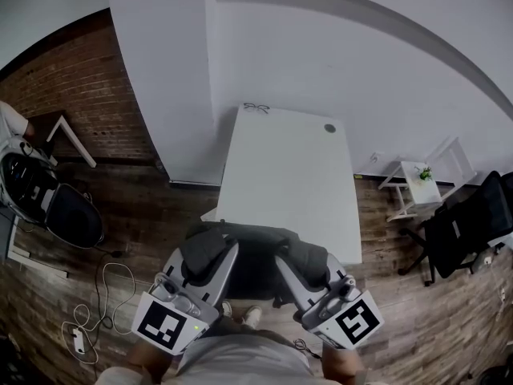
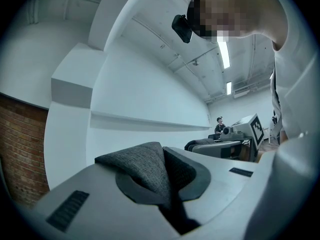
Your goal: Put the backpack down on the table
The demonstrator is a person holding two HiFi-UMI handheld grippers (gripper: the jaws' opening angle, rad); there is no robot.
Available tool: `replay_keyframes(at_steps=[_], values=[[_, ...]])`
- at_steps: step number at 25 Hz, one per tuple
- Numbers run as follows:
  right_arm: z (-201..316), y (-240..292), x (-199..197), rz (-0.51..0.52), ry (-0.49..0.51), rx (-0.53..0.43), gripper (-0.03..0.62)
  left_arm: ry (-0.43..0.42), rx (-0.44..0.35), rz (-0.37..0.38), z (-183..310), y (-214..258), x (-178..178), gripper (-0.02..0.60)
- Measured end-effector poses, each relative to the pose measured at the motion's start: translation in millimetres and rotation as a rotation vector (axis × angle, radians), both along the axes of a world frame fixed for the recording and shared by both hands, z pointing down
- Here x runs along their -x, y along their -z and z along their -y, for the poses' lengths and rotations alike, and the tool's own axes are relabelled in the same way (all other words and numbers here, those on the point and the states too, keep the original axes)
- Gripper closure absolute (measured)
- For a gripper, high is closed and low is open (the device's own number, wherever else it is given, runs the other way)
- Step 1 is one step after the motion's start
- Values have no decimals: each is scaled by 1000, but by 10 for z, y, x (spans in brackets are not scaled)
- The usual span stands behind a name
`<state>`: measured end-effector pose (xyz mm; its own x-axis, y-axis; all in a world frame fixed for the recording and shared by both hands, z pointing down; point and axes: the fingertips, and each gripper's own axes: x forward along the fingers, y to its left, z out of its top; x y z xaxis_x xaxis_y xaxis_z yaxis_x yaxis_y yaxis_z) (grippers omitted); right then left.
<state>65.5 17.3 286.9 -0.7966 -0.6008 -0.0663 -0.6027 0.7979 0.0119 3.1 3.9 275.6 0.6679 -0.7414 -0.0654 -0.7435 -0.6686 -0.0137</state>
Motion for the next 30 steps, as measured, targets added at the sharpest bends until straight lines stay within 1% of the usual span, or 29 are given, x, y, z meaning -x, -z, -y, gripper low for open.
replay_keyframes(at_steps=[3, 7, 11, 20, 24, 30], values=[[76, 24, -14, -2, -10, 10, 545, -10, 2, -3, 98, 39, -19, 546], [146, 90, 3, -13, -30, 2, 545, -26, -20, -1, 185, 119, -7, 546], [211, 211, 23, -14, -44, -24, 545, -36, -39, 2, 245, 223, 9, 545], [268, 592, 24, -4, -61, -97, 545, -63, -110, 5, 286, 560, 24, 546], [353, 695, 29, -1, -80, -121, 545, -72, -132, 9, 387, 666, 31, 546], [589, 746, 49, -8, -114, -133, 545, -75, -151, 2, 658, 734, 52, 546]])
